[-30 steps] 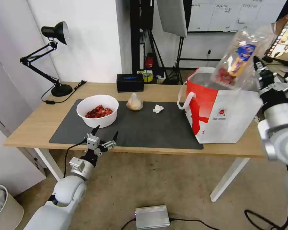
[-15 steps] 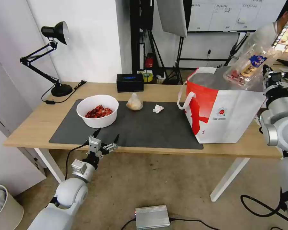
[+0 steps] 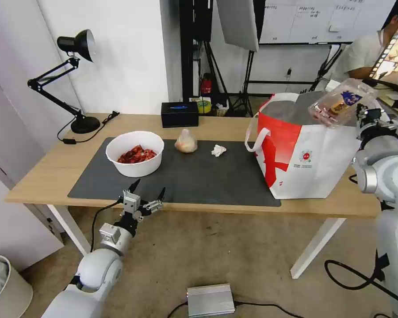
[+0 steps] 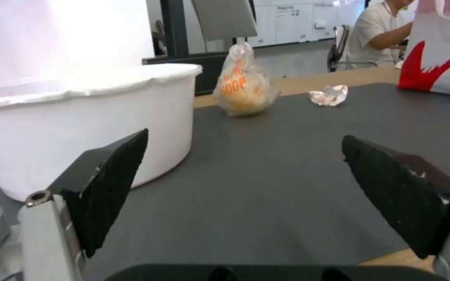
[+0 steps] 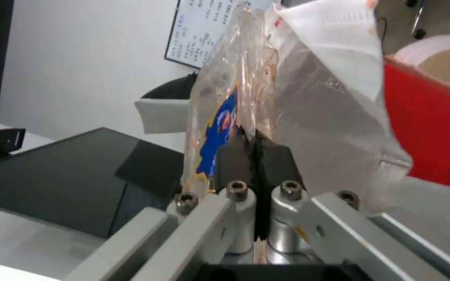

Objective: Pick up the trash from the table and place it into the takeout bag.

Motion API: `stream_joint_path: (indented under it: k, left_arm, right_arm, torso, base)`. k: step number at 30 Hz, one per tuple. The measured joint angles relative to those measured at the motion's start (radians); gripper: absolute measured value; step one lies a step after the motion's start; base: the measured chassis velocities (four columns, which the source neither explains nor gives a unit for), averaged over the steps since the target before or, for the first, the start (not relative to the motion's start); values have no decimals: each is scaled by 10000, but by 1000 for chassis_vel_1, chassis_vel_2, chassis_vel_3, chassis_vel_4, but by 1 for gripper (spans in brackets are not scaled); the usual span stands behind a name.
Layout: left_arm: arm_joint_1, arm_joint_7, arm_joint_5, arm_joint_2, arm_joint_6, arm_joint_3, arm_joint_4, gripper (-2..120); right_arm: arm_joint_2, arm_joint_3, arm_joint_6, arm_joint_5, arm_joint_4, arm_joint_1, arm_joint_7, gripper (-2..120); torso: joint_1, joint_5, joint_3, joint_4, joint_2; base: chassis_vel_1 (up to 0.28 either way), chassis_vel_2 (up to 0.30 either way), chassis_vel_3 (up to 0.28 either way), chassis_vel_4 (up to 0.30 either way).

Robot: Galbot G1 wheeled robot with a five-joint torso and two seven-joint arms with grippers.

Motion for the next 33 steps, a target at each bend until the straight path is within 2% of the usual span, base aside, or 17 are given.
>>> stream_joint_path:
  k: [4,6,8,14,16,19,20,27,28,29,33]
  left_arm:
    - [-25,0,-1,18,-14,6,76,100]
    - [-68,0,-8,23,-22,48,133,100]
    - [-84,1,-13,27,-24,73,148,100]
    - [-175,7,-48,64,-34,155,212,100]
    - [-178,7,-52,67,-36,155,221,100]
    - [-166,10,-58,51,-46,153,231,100]
    - [-166,10,-58,51,-46,153,231,100]
    - [-113,16,-65,24,-66,84,230,100]
    - [-113,16,-65,24,-66,84,230,100]
    - [-102,17,-68,24,-69,70,215,100]
    - [-44,18,-70,-12,-73,6,169,100]
  right_arm:
    - [29,-38,-31,-22,-5,9,2,7]
    - [47,-65,-42,-37,-18,50,2,19]
    - [51,-73,-48,-40,-26,65,2,22]
    - [93,-130,-59,-97,-22,75,-1,47]
    - [113,-135,-60,-110,-5,59,-8,50]
    - [173,-150,-64,-167,132,-57,-204,65]
    - [173,-150,-64,-167,132,-57,-204,65]
    - [106,-214,-273,-560,1051,-719,-1611,93]
    - [106,-214,-273,-560,1051,-719,-1611,93]
    - [9,-254,-323,-747,1334,-895,-2086,98]
    - [-230,-355,-602,-1307,1816,-1396,-3397,100]
  torso:
    - [0,0,0,0,0]
    - [0,0,0,0,0]
    - [0,0,0,0,0]
    - [0,0,0,0,0]
    - [0,0,0,0,0]
    - [-1,0,0,0,0]
    - [-1,0,0,0,0]
    - [-1,1,0,0,0]
    - [-1,1,0,0,0]
    - [-2,0,0,0,0]
    - [-2,0,-1,0,1]
  base:
    - [0,0,0,0]
    - [0,0,0,0]
    - [0,0,0,0]
    - [0,0,0,0]
    - [0,0,0,0]
    - [0,0,0,0]
    - [0,0,0,0]
    - [0,0,0,0]
    - [0,0,0,0]
    - [0,0,0,0]
    - [0,0,0,0]
